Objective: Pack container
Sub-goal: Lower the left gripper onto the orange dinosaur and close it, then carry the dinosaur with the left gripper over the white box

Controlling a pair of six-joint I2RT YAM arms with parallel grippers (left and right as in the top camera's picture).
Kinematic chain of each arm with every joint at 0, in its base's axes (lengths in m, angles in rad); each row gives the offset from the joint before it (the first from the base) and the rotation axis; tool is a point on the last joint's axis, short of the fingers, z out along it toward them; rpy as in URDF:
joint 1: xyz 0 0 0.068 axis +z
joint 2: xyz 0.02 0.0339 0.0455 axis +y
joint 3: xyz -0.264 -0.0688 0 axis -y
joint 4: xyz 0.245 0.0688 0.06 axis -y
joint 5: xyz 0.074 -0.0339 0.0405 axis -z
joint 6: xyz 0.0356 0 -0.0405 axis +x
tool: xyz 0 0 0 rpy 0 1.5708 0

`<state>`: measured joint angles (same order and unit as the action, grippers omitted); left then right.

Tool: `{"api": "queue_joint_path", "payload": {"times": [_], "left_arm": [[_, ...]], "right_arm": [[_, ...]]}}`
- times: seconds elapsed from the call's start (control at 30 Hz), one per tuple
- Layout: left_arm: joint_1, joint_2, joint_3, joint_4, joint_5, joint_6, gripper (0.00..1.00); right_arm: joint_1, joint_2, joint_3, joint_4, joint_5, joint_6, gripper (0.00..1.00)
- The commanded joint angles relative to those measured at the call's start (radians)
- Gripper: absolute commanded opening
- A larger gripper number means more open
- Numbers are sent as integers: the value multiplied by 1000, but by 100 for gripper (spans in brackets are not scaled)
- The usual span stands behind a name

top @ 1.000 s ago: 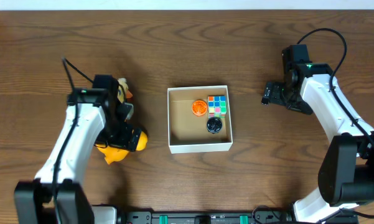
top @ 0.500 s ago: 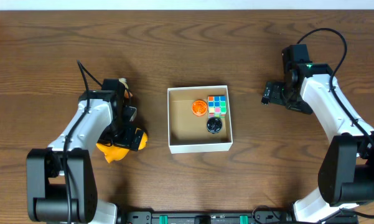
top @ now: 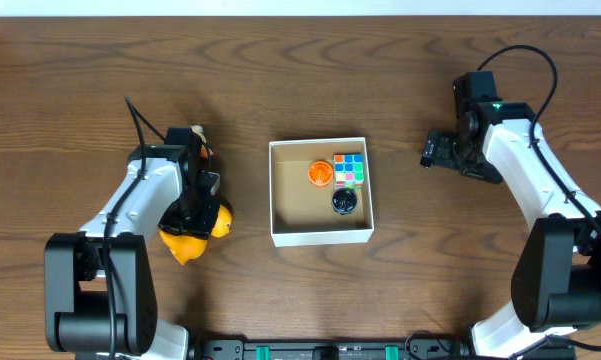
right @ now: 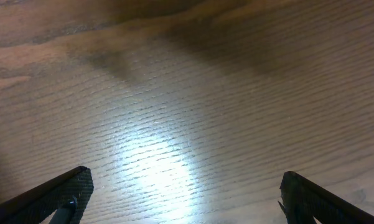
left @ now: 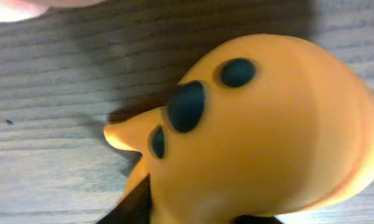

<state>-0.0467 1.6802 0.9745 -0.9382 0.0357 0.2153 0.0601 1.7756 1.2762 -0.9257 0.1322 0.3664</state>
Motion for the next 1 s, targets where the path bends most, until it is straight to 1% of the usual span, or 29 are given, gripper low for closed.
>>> {"api": "queue_joint_path", "payload": {"times": [0.0,0.03,0.07,0.2,0.4,0.57,0.7,0.83,0.97], "left_arm": [[5,10,-9,-3,-18,-15,11],[5,10,-9,-3,-18,-15,6],[5,10,-9,-6,-18,-15,6],[5,9,-8,-21,-18,-42,6],[-7,-27,29,-64,-18,-46,6],[-40,-127,109,-142,-18,-58,6],[-99,-243,197,-186,0,-71,6],[-193,-340,267,-141,71,-72,6],[-332,-391,281,-8,72,-71,6]], "right_arm": [[-10,-3,21,-2,18,-1,99],[-10,-3,21,-2,18,-1,99],[-10,-3,21,-2,18,-1,99],[-10,-3,21,-3,18,-1,99],[-10,-3,21,-3,18,-1,99],[-10,-3,21,-3,18,-1,99],[-10,-3,21,-2,18,-1,99],[-10,-3,21,-2,18,-1,99],[-9,-3,21,-2,18,-1,99]]}}
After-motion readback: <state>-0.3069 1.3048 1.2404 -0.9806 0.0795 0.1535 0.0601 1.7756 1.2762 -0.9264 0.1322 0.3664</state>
